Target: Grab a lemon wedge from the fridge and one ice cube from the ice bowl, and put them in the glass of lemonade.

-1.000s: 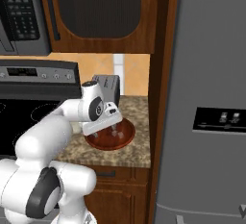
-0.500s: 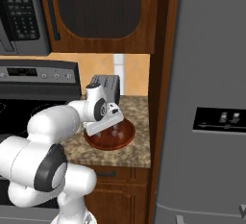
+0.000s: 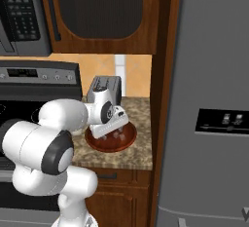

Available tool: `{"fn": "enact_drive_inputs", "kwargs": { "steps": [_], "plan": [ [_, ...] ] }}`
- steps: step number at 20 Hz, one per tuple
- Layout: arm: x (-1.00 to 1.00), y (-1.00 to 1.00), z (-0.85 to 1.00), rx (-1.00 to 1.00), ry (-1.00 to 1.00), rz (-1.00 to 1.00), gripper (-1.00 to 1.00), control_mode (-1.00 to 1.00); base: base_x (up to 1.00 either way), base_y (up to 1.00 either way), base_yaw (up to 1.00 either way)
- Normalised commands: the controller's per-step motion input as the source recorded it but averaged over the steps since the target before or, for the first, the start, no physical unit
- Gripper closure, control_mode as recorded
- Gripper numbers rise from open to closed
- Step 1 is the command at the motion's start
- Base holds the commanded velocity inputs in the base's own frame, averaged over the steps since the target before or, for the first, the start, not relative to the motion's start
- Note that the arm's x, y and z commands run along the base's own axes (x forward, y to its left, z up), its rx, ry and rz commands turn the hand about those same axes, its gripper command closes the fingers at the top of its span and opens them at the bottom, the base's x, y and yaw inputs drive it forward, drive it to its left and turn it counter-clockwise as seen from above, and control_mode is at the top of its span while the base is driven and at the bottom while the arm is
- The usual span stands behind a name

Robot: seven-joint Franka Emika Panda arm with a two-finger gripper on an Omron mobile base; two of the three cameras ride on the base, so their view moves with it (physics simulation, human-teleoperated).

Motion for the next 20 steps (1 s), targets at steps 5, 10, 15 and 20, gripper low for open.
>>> {"fn": "enact_drive_inputs", "kwargs": {
  "steps": [5, 10, 15, 20],
  "plan": [
    [0.17, 0.00, -0.27, 0.00, 0.00, 0.01, -1.00, -1.00, 0.00, 0.00, 0.00],
    [0.15, 0.00, -0.20, 0.00, 0.00, 0.00, -1.00, -1.00, 0.00, 0.00, 0.00],
    [0.18, 0.00, -0.18, 0.00, 0.00, 0.00, -1.00, -1.00, 0.00, 0.00, 0.00],
    [0.07, 0.00, -0.21, 0.00, 0.00, 0.01, 1.00, -1.00, 0.00, 0.00, 0.00]
  ]
}}
